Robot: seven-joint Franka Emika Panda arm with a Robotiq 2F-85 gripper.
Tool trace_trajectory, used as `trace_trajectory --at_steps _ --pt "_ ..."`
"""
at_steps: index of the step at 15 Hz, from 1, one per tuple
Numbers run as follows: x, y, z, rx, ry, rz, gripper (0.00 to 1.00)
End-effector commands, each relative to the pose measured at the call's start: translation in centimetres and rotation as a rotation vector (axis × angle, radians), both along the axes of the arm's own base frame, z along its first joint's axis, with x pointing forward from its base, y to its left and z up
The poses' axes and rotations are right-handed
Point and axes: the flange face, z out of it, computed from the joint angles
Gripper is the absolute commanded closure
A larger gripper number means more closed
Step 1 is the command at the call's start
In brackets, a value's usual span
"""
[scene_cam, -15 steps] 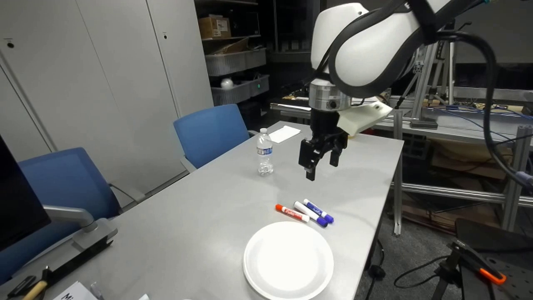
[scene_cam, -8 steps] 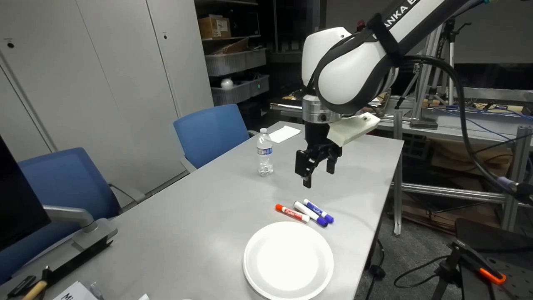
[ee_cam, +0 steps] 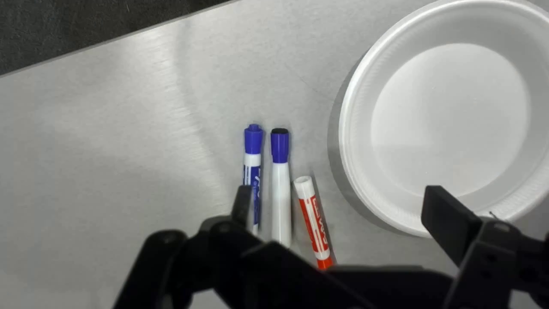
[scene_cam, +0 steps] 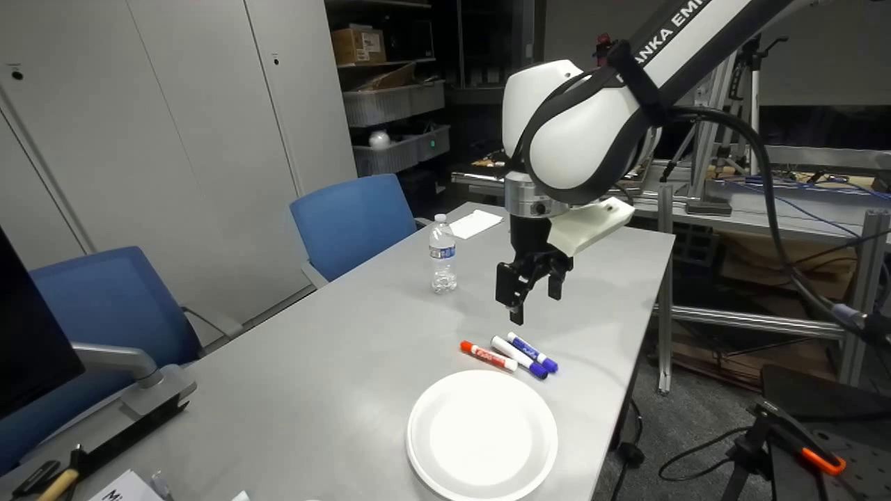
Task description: Put the markers on the white plate
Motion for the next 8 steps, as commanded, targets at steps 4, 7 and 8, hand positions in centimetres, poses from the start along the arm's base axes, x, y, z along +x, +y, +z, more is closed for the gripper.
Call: trace_trajectory --at_steps 4,7,8 --pt "0.6 -0.5 -4.9 0.010 0.037 0.003 0.00" --pt "1.1 -0.9 -6.9 0.010 0.047 0.001 0.00" --pt "1.3 -1.1 -7.5 0.010 0.048 0.000 0.00"
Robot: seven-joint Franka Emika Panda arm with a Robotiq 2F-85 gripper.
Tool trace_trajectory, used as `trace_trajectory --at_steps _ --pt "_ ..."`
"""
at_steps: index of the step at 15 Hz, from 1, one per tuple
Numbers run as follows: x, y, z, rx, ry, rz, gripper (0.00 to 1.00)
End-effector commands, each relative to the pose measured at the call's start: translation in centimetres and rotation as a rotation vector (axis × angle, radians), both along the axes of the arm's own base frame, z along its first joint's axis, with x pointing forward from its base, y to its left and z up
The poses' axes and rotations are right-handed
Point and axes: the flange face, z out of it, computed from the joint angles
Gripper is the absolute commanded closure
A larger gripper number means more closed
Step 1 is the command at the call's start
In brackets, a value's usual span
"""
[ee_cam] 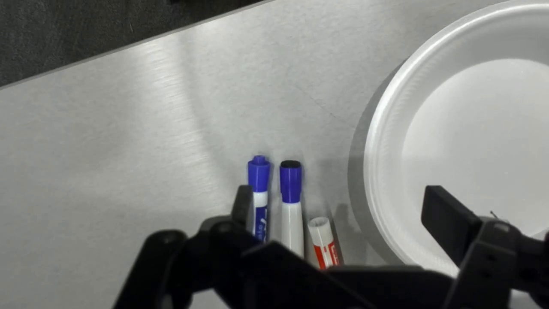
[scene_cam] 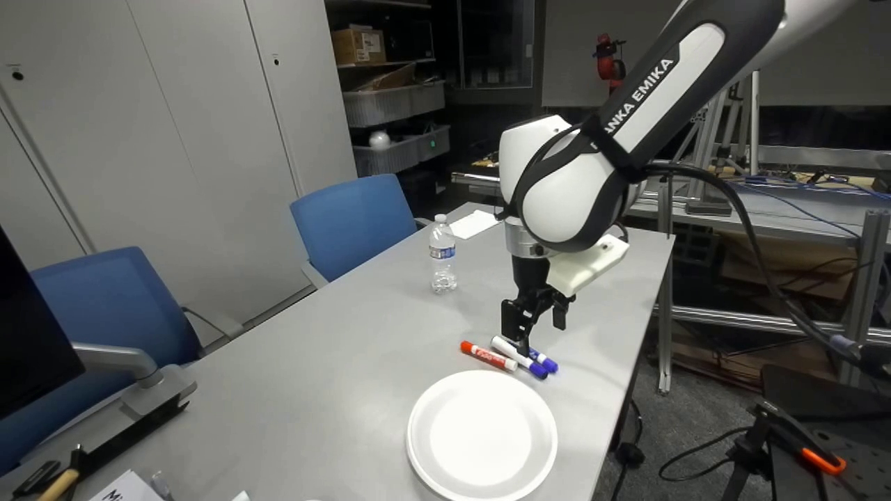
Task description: Put the markers on the white plate
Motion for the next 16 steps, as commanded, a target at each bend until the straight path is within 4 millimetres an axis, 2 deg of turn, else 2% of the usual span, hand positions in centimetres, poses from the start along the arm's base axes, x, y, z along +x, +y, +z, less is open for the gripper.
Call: trace_trajectory --at_steps 1,7,16 --pt "1.6 -0.8 -1.9 0.010 -0.010 0.003 0.00" --pt "3.4 -1.3 -4.5 0.006 0.005 -0.010 0.00" --pt "5.7 -3.3 -6.4 0.008 0.001 -0.045 0.00"
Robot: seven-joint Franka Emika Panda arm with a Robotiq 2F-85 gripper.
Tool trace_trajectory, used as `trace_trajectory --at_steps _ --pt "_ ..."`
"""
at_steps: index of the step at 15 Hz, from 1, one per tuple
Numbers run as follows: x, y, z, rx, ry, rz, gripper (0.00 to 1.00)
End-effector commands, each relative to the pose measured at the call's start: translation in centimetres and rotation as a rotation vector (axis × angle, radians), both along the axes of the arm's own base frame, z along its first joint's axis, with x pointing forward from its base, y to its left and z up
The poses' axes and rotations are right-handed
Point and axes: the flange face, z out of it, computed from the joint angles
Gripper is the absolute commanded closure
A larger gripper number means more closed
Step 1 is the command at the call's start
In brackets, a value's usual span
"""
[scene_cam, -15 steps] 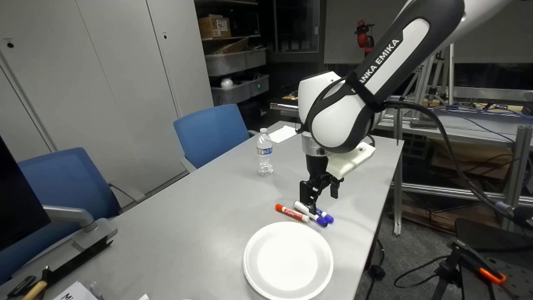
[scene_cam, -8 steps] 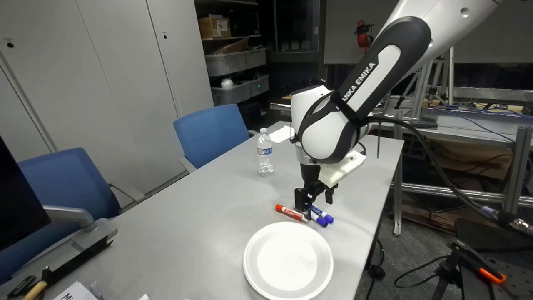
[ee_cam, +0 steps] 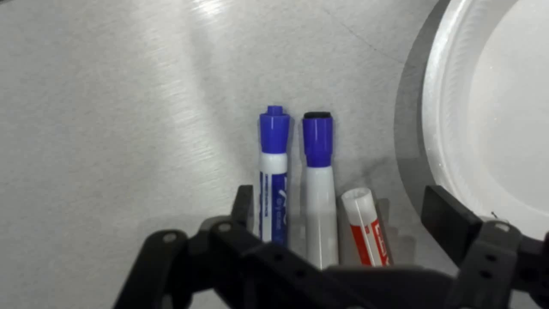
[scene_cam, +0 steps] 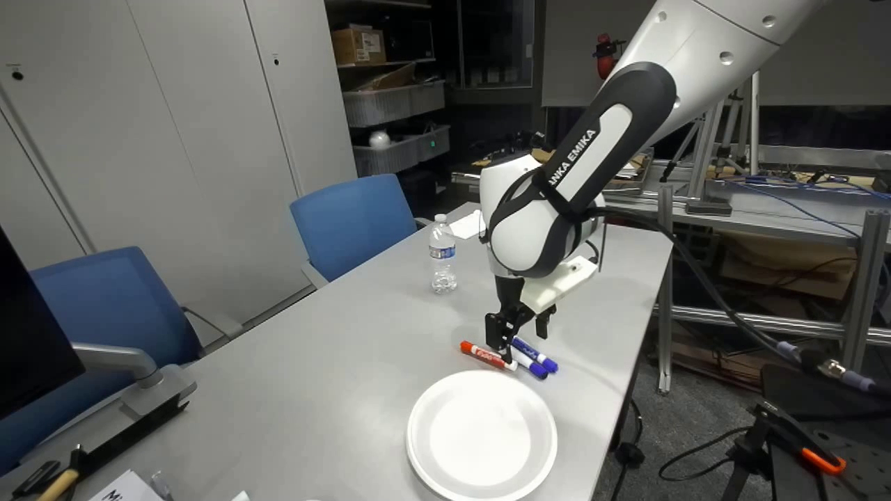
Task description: Put the markers on the white plate
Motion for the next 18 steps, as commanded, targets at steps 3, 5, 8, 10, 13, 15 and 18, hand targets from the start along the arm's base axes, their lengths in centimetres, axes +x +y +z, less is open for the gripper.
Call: trace_trajectory --at_steps 3,5,8,10,13,15,18 --pt "1.8 -0.7 -1.7 0.023 -0.008 -0.011 0.00" --pt "1.9 -0.7 -2.4 0.026 -0.001 -0.014 0.00" --pt "2.1 -0.7 -3.2 0.032 0.006 -0.025 0.00" --pt "2.5 -0.7 -3.6 0.035 0.002 -0.031 0.00" --pt "3.3 -0.5 -4.1 0.039 -0.012 -0.043 0.00" --pt "3.9 -0.4 -4.4 0.038 -0.023 -0.047 0.00" --pt "4.6 -0.5 -4.9 0.046 -0.028 -0.059 0.00"
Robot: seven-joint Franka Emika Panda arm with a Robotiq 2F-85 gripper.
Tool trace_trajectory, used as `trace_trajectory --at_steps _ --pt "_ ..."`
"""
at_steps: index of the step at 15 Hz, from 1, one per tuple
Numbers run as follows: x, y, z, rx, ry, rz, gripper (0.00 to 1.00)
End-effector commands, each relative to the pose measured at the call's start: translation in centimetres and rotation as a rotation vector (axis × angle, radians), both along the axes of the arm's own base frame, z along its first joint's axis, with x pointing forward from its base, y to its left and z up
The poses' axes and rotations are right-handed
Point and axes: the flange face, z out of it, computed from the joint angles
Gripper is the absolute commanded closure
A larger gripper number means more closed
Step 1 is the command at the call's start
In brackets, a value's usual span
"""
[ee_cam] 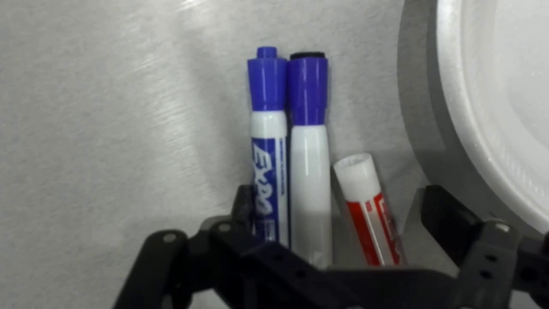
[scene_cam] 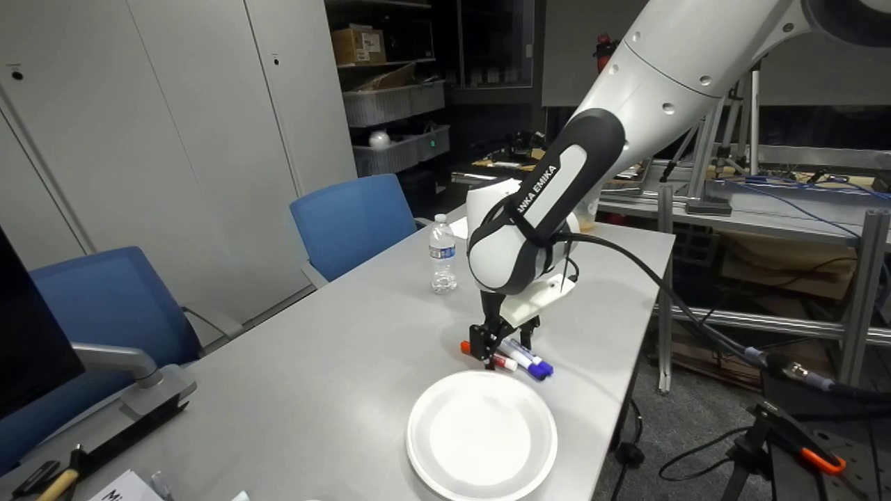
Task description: Put the markers on the white plate
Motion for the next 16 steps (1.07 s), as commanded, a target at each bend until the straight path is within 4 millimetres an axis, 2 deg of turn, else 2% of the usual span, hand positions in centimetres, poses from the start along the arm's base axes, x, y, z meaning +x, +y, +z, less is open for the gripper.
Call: trace_trajectory --at_steps 1,3,5,6,15,16 --pt "1.6 -0.1 -1.0 0.022 -0.028 -0.020 0.00" --pt "1.8 0.0 -1.3 0.022 -0.028 -0.021 0.01" --pt "2.0 0.0 -1.1 0.022 -0.033 -0.024 0.16" --pt "2.1 0.0 -1.1 0.023 -0.036 -0.026 0.28" --pt "2.7 0.1 -0.1 0.019 -0.054 -0.040 0.97" --pt "2.7 0.0 -0.1 0.022 -0.054 -0.047 0.96"
